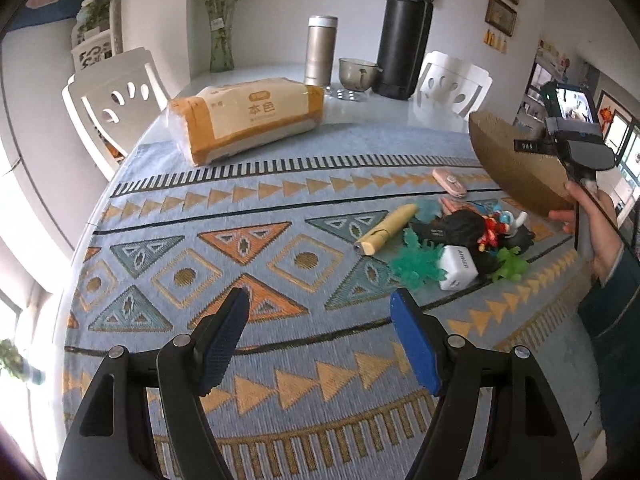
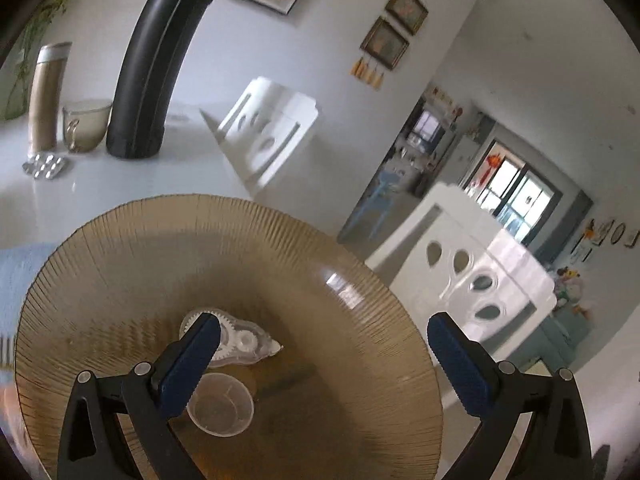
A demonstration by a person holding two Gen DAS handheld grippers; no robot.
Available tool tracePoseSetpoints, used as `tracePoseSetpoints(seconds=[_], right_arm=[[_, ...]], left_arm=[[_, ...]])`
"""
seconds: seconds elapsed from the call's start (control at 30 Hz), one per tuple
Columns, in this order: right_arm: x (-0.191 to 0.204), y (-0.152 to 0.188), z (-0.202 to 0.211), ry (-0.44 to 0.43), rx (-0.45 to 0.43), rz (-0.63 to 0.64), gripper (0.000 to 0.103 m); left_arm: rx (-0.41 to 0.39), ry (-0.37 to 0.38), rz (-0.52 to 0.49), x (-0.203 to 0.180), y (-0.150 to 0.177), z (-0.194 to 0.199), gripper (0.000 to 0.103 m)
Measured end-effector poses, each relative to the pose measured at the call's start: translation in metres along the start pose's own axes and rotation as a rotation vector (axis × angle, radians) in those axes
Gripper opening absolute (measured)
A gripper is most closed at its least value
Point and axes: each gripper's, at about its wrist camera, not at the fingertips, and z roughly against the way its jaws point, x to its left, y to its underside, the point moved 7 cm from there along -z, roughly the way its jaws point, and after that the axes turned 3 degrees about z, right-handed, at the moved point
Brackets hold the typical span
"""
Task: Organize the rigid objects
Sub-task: 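Withdraw both tools from the bowl back over the table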
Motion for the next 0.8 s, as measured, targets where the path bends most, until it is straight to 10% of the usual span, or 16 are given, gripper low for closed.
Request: tracePoseSetpoints(seconds=[0.3, 0.5, 0.67, 0.8], right_arm=[[-0.003, 0.046, 0.053, -0.032, -0.012, 0.061, 0.099], [-0.027, 0.044, 0.155, -0.137, -0.217, -0.025, 0.103], [0.028, 0.111, 0.23, -0.68, -0.209, 0.025, 0.103], [0.065, 0.159, 0.246, -0.793, -0.213, 0.093, 0.103]], left_arm=[[-0.016, 0.057, 0.027, -0.007, 0.008, 0.019, 0.071], [-0.062, 0.036, 0.05, -0.005, 0.011, 0.038, 0.072], [-0.072, -0.014, 0.059, -0.01, 0.022, 0.027, 0.072], [-0.089, -0.054, 0.044, -0.01, 0.032, 0.023, 0.072]])
